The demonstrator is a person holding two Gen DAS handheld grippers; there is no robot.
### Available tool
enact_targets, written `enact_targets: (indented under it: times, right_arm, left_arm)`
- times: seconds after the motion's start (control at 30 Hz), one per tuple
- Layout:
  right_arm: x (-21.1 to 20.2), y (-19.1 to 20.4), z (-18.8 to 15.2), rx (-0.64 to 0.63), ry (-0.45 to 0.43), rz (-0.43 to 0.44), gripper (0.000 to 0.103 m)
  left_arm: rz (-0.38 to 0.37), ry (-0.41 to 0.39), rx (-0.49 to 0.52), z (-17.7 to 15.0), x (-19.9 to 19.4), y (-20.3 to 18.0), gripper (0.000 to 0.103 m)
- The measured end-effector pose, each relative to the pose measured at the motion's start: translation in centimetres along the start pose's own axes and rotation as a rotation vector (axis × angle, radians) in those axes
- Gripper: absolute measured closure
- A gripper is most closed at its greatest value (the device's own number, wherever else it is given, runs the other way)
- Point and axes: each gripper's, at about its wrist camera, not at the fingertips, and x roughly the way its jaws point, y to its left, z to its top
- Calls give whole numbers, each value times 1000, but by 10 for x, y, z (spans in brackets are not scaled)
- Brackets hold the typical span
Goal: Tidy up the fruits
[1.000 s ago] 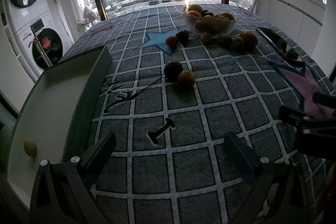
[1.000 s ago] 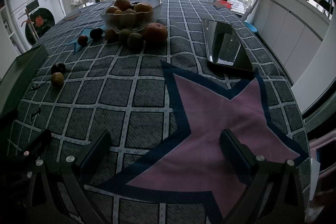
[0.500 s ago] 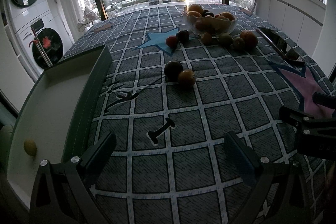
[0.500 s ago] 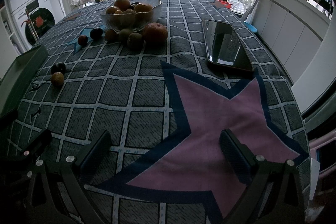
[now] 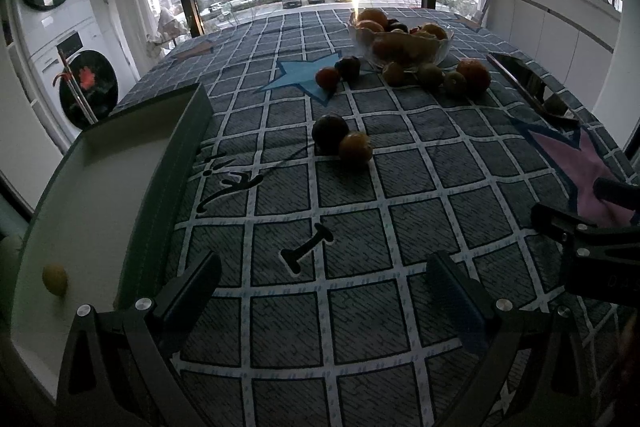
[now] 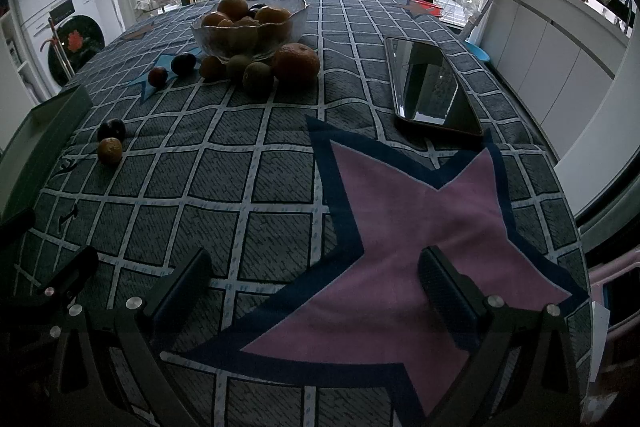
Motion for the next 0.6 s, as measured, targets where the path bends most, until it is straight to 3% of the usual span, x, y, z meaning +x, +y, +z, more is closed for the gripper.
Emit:
enact_targets:
  times: [0.23,0.3,0.37,0.6]
  right_arm:
    - [4,-1,10,-17,83,19,0]
    - [4,-5,18,7,102,82,0]
    - [4,-12,31,47,98,154,0]
    - [18,-21,89,146,54,208,3]
  left_arm:
    - [-15,-1,10,0,-1,-1,0]
    - [-19,0,9,0,-1,0,0]
    - [-21,2,9,0,-1,-1,0]
    - [-23,-2,10,-1,-1,-1,0]
